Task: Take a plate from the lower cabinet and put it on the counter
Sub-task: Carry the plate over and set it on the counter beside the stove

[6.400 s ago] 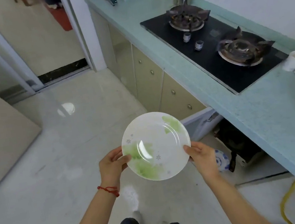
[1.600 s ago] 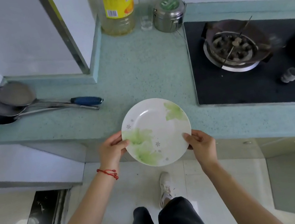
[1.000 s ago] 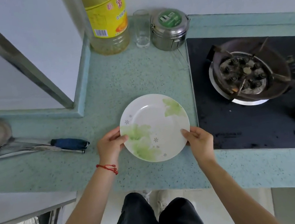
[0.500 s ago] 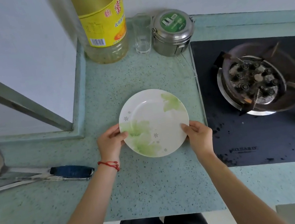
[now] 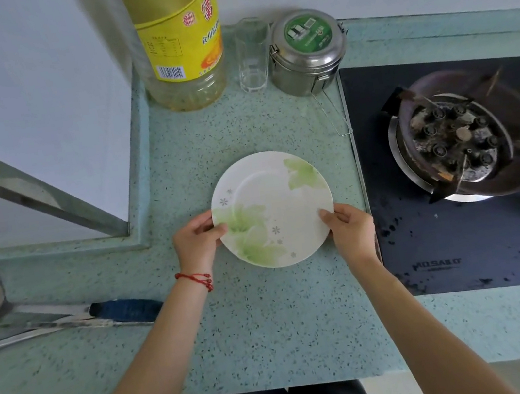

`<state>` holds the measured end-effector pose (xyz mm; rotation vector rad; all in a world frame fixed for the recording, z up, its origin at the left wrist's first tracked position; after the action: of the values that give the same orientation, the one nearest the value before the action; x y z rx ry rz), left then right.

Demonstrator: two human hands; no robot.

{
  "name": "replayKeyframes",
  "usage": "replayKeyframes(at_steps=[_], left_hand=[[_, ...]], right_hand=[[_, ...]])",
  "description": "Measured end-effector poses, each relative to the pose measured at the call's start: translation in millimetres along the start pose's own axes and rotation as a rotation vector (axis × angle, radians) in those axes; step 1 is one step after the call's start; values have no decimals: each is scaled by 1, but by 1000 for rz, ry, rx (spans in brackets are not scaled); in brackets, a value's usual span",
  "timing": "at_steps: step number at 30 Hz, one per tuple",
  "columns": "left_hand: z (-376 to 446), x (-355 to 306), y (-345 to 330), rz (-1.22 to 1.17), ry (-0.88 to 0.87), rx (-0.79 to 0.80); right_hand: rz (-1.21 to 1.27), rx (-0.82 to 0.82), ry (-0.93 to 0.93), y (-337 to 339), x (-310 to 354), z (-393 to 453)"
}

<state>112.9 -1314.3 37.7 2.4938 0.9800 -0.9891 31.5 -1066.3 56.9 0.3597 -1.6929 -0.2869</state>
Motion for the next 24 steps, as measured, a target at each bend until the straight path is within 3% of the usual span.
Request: replayKeyframes(at_steps=[12,24], left_hand=[[-1,-19,0,388,-184,-68],[4,-33,-5,460,-243,-149]], right_hand=[[-175,-19,56,1,9,2],[-196,-18,83,-2,9,16]])
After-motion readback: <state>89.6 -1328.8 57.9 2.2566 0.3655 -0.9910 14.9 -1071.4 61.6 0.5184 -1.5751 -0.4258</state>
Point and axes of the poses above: each hand's wrist, its own z-axis towards the middle knuckle, its own y-axis out of the back of the hand, x = y × z, the point moved 5 cm from there along z, towards the middle knuckle, and after that the axes turned 15 degrees about y, right-handed, at the moved point
